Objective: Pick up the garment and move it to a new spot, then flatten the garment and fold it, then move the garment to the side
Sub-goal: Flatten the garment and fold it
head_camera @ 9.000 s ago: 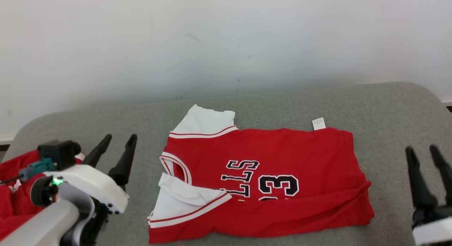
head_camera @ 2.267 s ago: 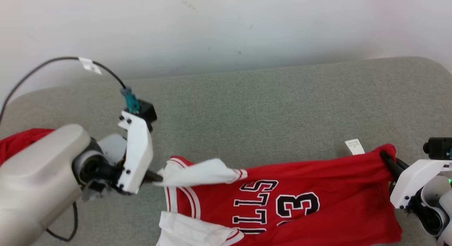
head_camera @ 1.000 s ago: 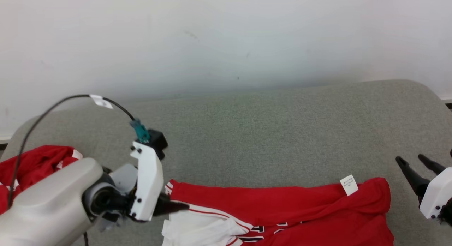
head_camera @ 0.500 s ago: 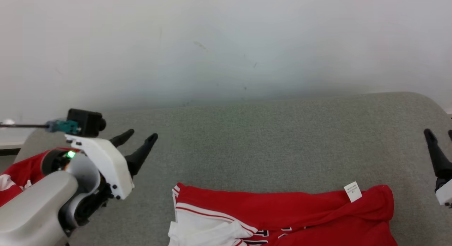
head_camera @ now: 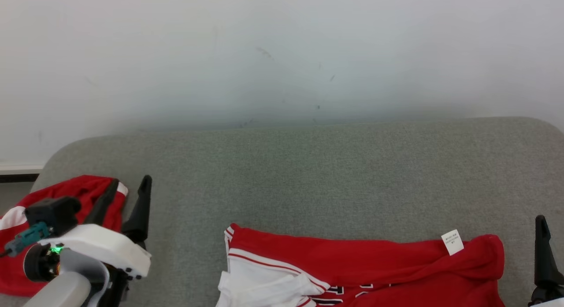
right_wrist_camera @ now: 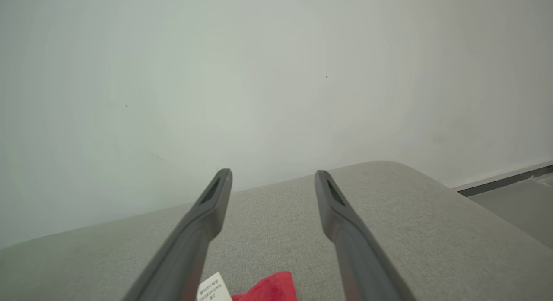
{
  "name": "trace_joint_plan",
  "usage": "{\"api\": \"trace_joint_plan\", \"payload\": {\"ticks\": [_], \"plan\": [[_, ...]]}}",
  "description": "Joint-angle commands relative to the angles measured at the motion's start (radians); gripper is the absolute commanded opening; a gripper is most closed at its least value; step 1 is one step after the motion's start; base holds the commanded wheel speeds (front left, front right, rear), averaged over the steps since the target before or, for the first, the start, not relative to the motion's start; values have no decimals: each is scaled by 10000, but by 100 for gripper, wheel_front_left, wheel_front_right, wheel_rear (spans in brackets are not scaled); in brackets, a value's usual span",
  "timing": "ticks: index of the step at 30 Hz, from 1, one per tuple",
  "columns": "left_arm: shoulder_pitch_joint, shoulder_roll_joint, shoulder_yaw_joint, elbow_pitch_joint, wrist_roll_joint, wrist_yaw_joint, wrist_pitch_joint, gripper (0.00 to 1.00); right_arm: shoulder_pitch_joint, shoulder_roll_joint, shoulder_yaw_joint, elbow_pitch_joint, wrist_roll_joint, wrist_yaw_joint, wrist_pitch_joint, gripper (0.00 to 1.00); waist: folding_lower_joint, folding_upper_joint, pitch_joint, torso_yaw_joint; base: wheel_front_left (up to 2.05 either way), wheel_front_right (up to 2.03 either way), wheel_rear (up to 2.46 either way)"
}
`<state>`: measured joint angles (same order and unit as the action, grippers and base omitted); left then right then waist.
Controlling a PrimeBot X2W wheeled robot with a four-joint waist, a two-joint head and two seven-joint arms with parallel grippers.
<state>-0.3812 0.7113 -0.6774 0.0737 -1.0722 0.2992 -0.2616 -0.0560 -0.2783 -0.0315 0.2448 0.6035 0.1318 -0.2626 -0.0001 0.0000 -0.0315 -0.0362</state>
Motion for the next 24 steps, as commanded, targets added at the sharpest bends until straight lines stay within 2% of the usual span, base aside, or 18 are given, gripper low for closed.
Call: {"api": "trace_joint_plan", "payload": {"ticks": [1, 4, 7, 10, 15, 20, 24], "plan": [[366, -207, 276, -151, 305, 5, -32, 100, 214, 122, -135, -137, -78, -23, -26, 100, 1, 0, 19, 24, 0, 0, 0], [1499, -995, 1626, -711, 1195, 30, -28, 100, 691, 553, -392, -483, -417, -23, -26, 100, 1, 0, 46, 37, 0, 0, 0], [2352, -1915, 2786, -1149, 2060, -146, -30, 100, 924, 846, -502, -578, -701, -23, -27, 100, 1, 0, 127, 18, 0, 0, 0], [3092, -2735, 3487, -1287, 2978, -443, -29, 100, 1034, 1006, -478, -626, -857, -23, 4, 100, 1, 0, 215, -21, 0, 0, 0], [3755, -3663, 4177, -1085, 4033, -1006, -30, 100, 874, 1038, -474, -615, -992, -23, 240, 100, 1, 0, 316, -111, 0, 0, 0], [3890, -4275, 4587, -811, 4606, -1548, -31, 100, 497, 904, -491, -175, -1090, -23, 681, 100, 1, 0, 382, -105, 0, 0, 0], [3762, -4615, 4778, -435, 4875, -1986, -31, 100, 100, 770, -362, 672, -1080, -23, 1705, 100, 1, 0, 439, -73, 0, 0, 0]]}}
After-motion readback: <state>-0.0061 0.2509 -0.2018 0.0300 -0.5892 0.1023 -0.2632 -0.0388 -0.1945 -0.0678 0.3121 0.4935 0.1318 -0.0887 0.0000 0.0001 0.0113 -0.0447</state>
